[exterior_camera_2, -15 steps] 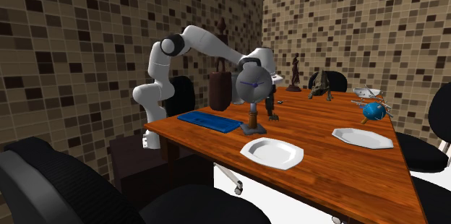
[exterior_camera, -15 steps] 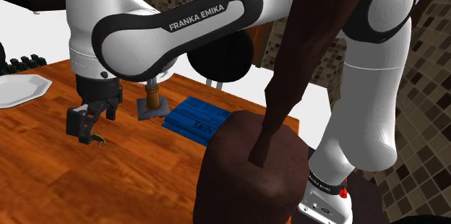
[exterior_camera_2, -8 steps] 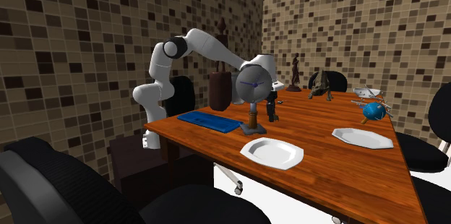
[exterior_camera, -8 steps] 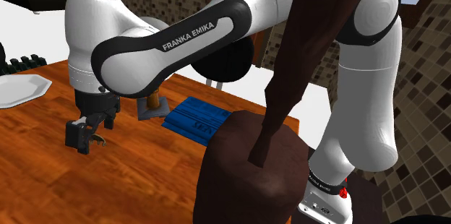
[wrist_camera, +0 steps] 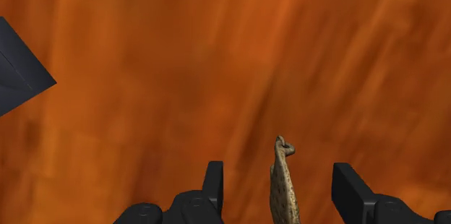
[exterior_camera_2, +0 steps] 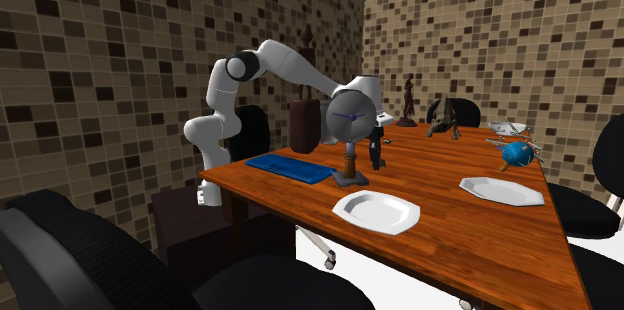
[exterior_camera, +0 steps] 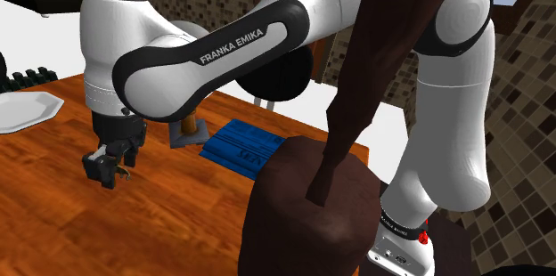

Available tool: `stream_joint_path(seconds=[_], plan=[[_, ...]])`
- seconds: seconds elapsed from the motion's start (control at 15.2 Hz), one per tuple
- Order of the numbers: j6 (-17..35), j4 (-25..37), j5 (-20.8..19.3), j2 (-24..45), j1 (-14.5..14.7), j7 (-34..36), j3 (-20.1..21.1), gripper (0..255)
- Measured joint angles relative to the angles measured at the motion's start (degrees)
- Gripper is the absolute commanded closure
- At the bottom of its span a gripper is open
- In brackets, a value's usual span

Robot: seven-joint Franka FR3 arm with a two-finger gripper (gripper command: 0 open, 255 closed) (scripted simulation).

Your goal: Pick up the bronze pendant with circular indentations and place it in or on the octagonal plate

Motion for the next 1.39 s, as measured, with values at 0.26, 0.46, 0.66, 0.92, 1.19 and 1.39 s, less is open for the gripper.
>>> stream_joint_path(seconds=[0.26, 0.46, 0.66, 0.92, 1.19, 1.39], plan=[[-0.04, 0.05, -0.01, -0.09, -0.04, 0.01, -0.03, 255], [-0.02, -0.02, 0.02, -0.14, -0.03, 0.02, 0.00, 255], [-0.27, 0.13, 0.08, -0.21, -0.03, -0.02, 0.04, 255], [-2.43, 1.20, 0.64, -1.35, -0.20, -0.23, 0.36, 255], [-5.23, 3.18, 1.12, -2.23, -0.33, -0.47, 0.60, 255], [-7.22, 4.29, 1.57, -3.19, -0.46, -0.62, 0.82, 255]])
